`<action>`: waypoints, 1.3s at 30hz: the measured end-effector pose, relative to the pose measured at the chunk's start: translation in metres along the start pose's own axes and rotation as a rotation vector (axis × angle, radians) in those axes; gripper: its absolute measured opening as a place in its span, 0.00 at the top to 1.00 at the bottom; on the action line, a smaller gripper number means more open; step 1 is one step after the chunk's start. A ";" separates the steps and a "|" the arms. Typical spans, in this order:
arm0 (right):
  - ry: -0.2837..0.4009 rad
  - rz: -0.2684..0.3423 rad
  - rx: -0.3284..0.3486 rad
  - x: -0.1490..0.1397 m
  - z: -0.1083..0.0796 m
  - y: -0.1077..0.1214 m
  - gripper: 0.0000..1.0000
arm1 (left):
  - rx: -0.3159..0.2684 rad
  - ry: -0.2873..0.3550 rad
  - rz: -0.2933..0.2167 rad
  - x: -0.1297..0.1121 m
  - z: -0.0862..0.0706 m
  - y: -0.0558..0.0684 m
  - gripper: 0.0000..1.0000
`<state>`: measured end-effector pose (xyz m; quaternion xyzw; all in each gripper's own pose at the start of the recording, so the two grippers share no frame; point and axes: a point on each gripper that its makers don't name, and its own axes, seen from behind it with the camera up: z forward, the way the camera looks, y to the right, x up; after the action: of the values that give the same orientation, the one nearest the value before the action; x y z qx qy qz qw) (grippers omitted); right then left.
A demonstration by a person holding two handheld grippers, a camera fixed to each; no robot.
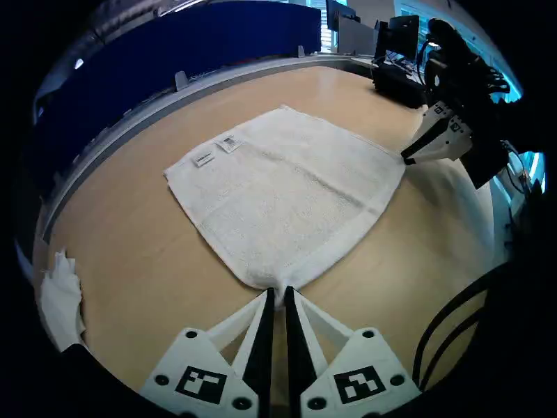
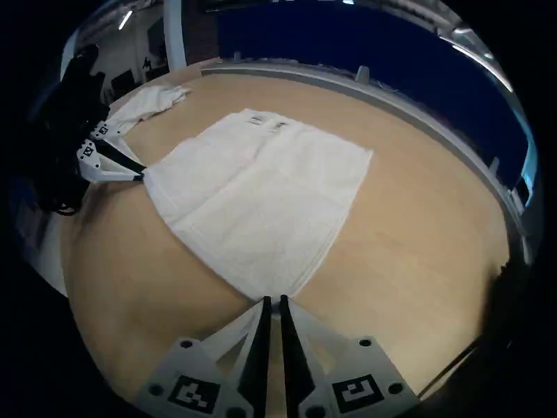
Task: Fold towel
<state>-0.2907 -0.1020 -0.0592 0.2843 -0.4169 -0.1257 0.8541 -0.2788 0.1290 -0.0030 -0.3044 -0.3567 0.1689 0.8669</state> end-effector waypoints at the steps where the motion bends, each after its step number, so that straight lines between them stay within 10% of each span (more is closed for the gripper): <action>1: 0.002 0.000 0.000 0.001 -0.001 0.000 0.91 | 0.001 0.000 0.001 0.000 0.000 0.000 0.89; 39: 0.037 0.017 0.037 0.022 -0.025 -0.004 0.98 | 0.006 0.037 -0.058 0.022 -0.029 0.004 0.89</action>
<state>-0.2571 -0.1059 -0.0597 0.2988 -0.4058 -0.1053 0.8573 -0.2434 0.1313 -0.0107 -0.2942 -0.3485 0.1390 0.8790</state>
